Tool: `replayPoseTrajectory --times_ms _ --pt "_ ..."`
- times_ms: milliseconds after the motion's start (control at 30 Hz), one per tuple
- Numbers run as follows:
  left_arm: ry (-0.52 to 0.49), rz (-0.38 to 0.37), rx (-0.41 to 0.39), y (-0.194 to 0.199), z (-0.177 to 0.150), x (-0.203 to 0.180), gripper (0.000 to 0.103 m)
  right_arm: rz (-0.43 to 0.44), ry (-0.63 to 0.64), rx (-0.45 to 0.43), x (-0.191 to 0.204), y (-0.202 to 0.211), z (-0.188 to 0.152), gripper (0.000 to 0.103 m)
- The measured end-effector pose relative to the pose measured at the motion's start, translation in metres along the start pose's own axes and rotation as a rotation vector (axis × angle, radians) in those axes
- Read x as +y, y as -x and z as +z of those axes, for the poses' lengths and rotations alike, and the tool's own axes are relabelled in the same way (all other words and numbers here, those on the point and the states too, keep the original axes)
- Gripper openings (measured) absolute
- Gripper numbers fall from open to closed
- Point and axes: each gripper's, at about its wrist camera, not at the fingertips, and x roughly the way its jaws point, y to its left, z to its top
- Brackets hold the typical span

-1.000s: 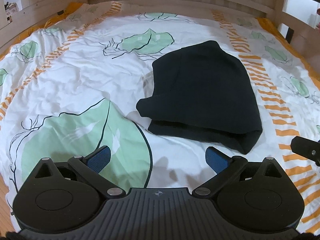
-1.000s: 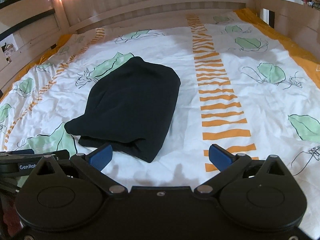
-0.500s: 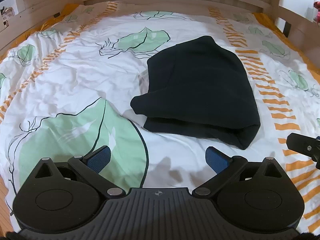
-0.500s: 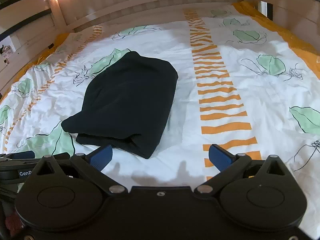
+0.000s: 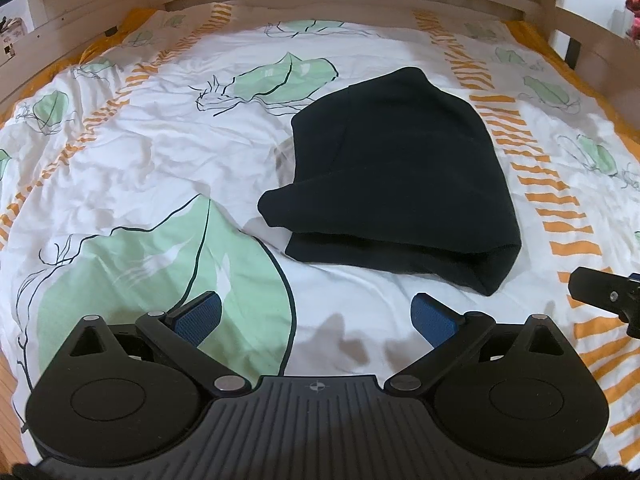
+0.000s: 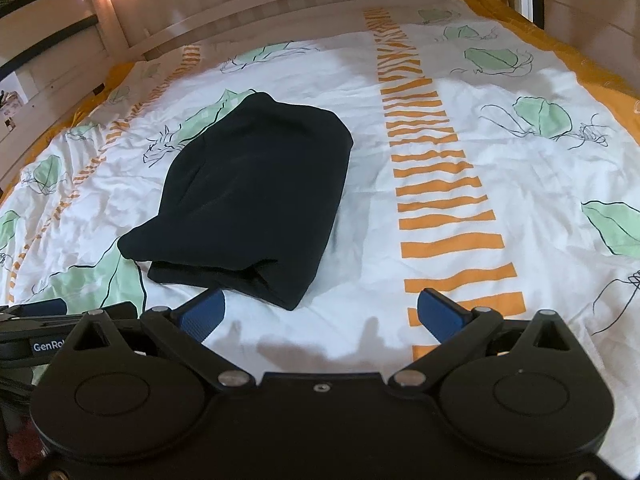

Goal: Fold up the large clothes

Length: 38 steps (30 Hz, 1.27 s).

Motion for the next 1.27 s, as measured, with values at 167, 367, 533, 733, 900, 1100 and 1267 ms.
replayPoseTrajectory --times_ms 167,367,533,733,900,1100,1267 --pt "-0.001 -0.001 0.001 -0.0005 -0.0001 -0.0002 0.103 0.002 -0.001 0.003 0.0004 -0.0009 0.0 0.102" --pt "-0.003 0.001 0.001 -0.0014 -0.0003 -0.0001 0.103 0.003 0.002 0.009 0.0021 -0.0026 -0.0011 0.102" --pt "-0.001 0.002 0.001 -0.0013 -0.0002 0.0 0.103 0.007 0.003 0.017 0.0017 -0.0042 -0.0013 0.102" --pt "-0.002 0.002 0.001 -0.0014 -0.0003 0.0001 0.102 0.009 0.005 0.019 0.0021 -0.0051 -0.0009 0.102" --pt "-0.002 0.002 0.002 -0.0011 -0.0003 -0.0006 0.102 0.009 0.007 0.019 0.002 -0.0053 -0.0007 0.102" --pt "-0.005 0.003 0.004 -0.0026 -0.0013 0.0004 0.102 0.01 0.007 0.026 0.0032 -0.0075 -0.0016 0.102" --pt "-0.004 0.002 0.002 -0.0037 -0.0014 0.0011 0.102 0.013 0.004 0.032 0.0022 -0.0098 -0.0019 0.102"
